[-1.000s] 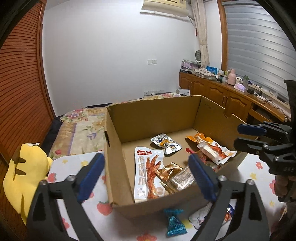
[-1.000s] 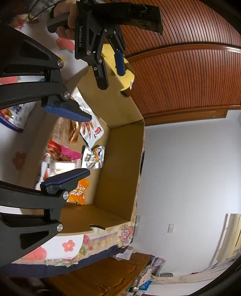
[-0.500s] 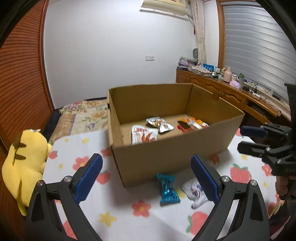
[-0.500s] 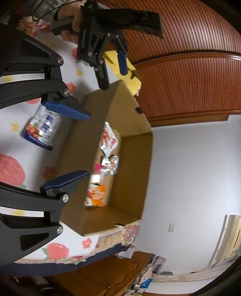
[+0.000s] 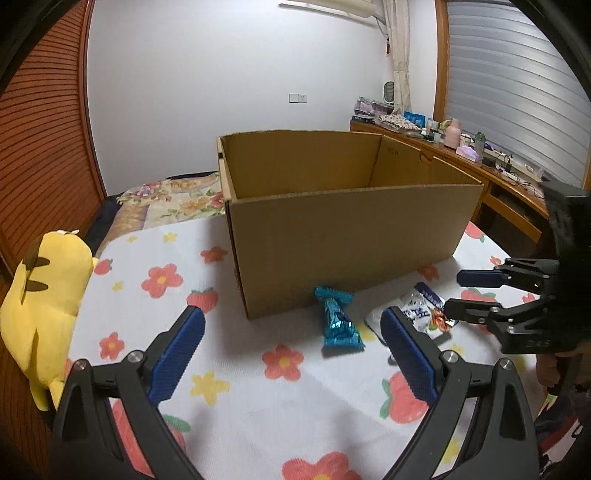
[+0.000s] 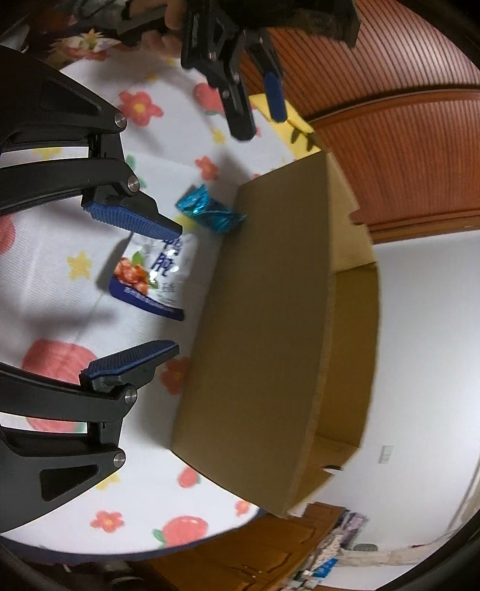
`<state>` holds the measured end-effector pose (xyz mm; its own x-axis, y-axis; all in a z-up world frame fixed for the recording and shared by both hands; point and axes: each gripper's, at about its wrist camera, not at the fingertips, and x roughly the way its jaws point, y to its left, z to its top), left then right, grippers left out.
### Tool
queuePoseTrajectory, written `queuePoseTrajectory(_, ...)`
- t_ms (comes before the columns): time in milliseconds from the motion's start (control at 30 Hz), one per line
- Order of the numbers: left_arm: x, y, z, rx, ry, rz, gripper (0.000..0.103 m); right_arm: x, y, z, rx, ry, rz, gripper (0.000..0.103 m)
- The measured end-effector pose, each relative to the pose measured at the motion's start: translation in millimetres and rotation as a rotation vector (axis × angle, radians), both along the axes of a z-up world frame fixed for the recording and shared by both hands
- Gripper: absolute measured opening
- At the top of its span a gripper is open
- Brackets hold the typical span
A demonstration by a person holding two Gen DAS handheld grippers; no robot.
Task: Organize snacks
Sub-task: 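Close the right tool on the white duck-gizzard pouch while the left tool grasps the blue candy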
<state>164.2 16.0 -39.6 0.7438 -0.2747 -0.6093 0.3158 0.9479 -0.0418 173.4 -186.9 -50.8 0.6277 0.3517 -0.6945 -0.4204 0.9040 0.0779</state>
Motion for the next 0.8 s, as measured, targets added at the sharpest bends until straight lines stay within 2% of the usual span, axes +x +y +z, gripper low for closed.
queuePoseTrajectory(367, -8, 5, -6, 0.008, 0.021, 0.008, 0.097, 20, 4, -30, 0.031, 0.117, -0.012, 0.058)
queuePoseTrajectory(533, -8, 4, -6, 0.010, 0.025, 0.008, 0.097, 26, 11, -33, 0.027, 0.135, -0.002, 0.068)
queuePoseTrajectory(800, -7, 0, -6, 0.014, 0.026, 0.000, 0.097, 36, 23, -35, 0.003, 0.139, 0.017, 0.074)
